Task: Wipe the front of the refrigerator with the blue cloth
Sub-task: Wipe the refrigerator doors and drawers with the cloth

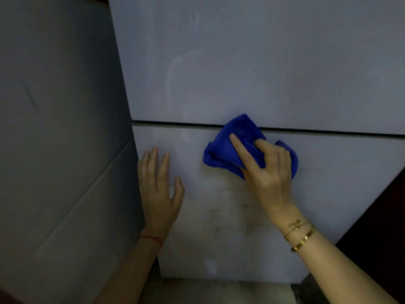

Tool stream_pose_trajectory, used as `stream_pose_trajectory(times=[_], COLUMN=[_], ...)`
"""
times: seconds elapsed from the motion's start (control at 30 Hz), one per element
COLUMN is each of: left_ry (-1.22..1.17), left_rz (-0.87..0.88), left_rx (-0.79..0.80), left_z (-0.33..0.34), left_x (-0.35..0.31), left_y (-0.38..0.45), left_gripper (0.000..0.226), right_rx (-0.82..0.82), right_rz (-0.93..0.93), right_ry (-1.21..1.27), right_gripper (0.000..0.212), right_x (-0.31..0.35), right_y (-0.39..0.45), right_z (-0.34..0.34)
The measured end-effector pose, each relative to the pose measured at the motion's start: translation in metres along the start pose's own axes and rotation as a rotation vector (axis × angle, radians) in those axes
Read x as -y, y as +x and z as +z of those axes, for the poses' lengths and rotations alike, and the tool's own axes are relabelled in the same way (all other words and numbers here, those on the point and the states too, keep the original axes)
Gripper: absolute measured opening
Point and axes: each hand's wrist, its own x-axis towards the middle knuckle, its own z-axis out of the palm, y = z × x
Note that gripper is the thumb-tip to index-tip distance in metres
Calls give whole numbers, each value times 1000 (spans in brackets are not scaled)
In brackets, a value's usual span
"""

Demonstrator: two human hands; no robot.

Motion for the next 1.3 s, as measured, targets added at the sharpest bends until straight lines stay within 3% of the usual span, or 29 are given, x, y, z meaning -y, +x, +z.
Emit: stream_pose_trajectory(times=[0.17,0.33,0.43,0.63,0.73,0.9,1.0,1.07,1.2,1.3], left_ry=[49,79,66,66,69,56,40,28,13,13], left_rz=[-34,7,-5,-12,15,53,48,38,35,35], left_rx=[-90,-197,-223,-188,-169,-219,-247,-249,-229,-227], left_z=[28,45,48,43,38,40,42,41,39,40], left_x=[22,31,31,31,34,40,39,39,46,52], left_y=[-30,-37,-35,-36,-37,-39,-39,-40,-48,-55], left_gripper=[61,51,51,68,53,54,54,55,57,57], right_rx=[-117,62,129,-122,-101,64,131,84,-135,-93], right_rz=[-60,-219,-293,-31,-104,-218,-305,-268,48,-34], right_ry=[-21,57,65,29,34,81,102,96,23,27], right_gripper=[54,47,47,49,47,39,40,45,51,44], right_x=[17,36,30,14,31,57,53,45,39,66], right_y=[-35,-133,-148,-70,-96,-197,-212,-190,-122,-146], right_z=[30,32,26,31,37,42,35,31,39,44])
